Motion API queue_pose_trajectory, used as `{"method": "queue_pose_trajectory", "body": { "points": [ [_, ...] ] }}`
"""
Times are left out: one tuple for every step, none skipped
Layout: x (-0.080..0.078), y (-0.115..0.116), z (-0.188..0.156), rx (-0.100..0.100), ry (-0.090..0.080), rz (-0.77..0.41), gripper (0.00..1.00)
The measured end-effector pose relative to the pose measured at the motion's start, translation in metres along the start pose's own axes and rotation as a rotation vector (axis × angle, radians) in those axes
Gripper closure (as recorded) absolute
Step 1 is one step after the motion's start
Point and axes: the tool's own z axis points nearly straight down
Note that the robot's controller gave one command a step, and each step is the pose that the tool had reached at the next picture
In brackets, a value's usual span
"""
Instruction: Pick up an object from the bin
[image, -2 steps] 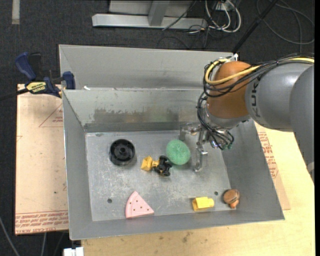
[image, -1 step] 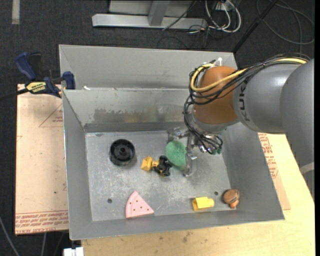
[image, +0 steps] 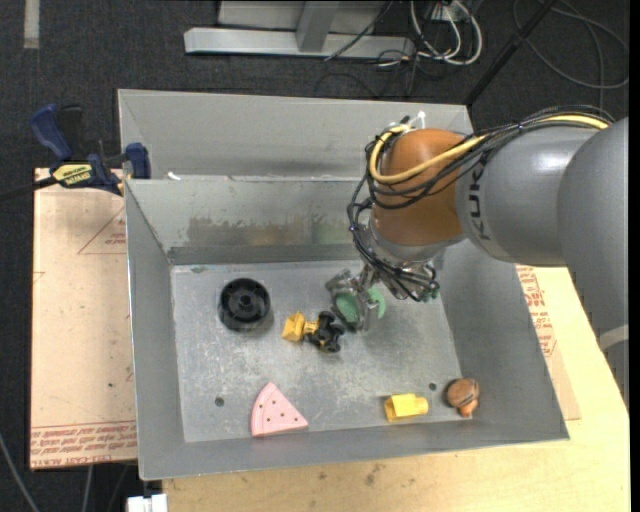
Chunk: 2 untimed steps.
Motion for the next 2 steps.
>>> {"method": "queue_pose_trajectory", "body": {
  "points": [
    [0.0,0.0,0.0,0.0,0.0,0.0,1.0],
    [-0.021,0.022,-0.175,0.004,-0.008,0.02,1.0]
  ]
}}
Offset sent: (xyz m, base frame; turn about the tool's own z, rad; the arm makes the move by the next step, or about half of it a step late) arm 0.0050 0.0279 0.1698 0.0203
